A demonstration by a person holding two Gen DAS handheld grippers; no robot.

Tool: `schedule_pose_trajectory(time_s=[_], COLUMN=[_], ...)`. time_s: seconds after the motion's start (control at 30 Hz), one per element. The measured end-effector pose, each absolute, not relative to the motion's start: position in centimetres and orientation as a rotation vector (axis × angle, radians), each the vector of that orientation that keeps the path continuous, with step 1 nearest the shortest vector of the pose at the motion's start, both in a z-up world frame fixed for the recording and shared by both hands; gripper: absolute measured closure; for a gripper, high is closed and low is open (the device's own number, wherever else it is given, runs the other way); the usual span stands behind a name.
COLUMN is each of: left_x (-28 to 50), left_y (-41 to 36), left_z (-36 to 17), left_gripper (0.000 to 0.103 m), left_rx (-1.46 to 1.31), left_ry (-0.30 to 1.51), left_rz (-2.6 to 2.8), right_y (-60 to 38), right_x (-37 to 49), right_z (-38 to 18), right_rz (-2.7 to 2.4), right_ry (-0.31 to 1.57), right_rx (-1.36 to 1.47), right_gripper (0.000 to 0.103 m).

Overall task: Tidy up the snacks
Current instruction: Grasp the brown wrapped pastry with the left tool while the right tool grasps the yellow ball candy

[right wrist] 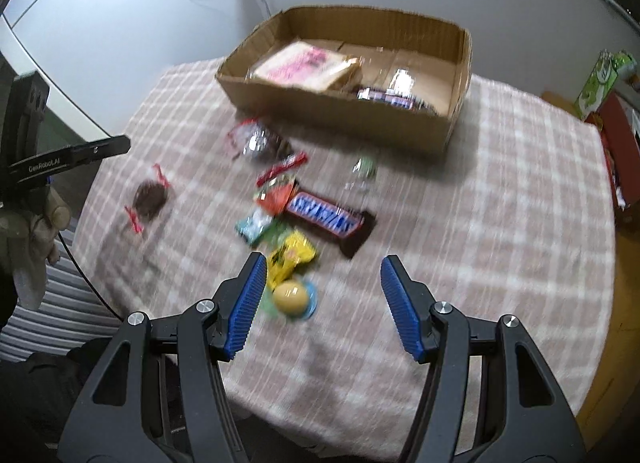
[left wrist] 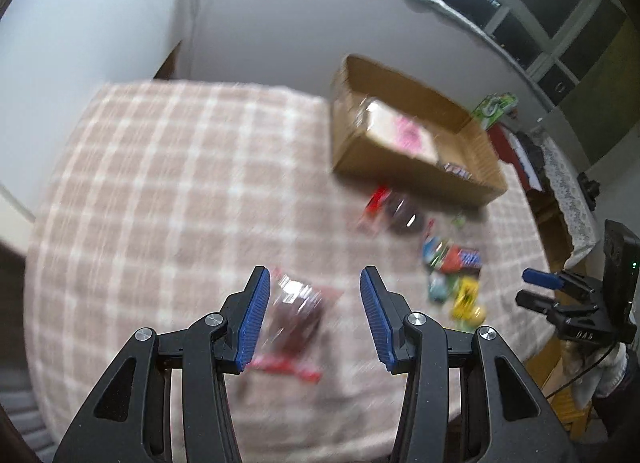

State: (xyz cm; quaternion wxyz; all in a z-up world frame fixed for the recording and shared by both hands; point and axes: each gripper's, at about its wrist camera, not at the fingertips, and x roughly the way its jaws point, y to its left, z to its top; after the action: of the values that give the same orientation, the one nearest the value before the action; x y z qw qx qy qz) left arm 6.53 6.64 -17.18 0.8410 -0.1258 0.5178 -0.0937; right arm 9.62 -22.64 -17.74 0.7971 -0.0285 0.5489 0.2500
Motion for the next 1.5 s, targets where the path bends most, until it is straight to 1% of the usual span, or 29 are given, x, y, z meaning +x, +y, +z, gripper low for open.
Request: schedule_pose_trajectory(time_s=[0.27,0.7,0.83,0.9,1.07,1.13,1.27,1.43,1.5], left_x=[4.7,5.0,5.2,5.4,5.7,5.8,5.8,5.8,5.9], left_y=[6.7,6.5,6.3,6.3,5.8,5.5,5.2,5.3,5.3], left_z=[-19.6,-20.8,-21.3,-21.5,-21.7,-21.8,-22.3,-22.6,-22.7], left_gripper=[0.057,0.057,0.057,0.057,0.057,0.057,0.057,0.057,0.060], left_rx=[-0.233,-0.212,-0.201,-0.210,-0.208,-0.205,-0.207,-0.219,-0.226], left_ry=[1.148,1.162,1.168,1.171,1.173,1.180,1.196,1.189,1.182], left_rz=[-0.179,-0.179,-0.178,-0.181,-0.197,-0.213,-0.223,-0.227,-0.227], right_y=[-21.8,-20.1,-19.5,-19.2,-18.8,-18.7,-18.9,-18.4,-18.3], right_x=[7.7,8.1,8.4,8.4,8.6,8.5,8.8,8.7,8.8], right_z=[-20.4,-22.7,-23.0,-23.1,-23.2,-23.2,-23.3,-23.2,-23.2], right_rz=[0.540,0.525,0.531,0.535,0.530,0.525,0.535,0.535,0.539], right_ry=[1.241,1.280,1.280,1.285,1.281,1.278,1.287,1.277,1.276], right_rx=[-0.030,-0.029,-0.035,-0.056,-0.088,-0.111,-0.098,-0.147,-0.146], right_gripper=[0.041,0.041,0.054,0.057,0.060,0.066,0.067,0.067,0.068])
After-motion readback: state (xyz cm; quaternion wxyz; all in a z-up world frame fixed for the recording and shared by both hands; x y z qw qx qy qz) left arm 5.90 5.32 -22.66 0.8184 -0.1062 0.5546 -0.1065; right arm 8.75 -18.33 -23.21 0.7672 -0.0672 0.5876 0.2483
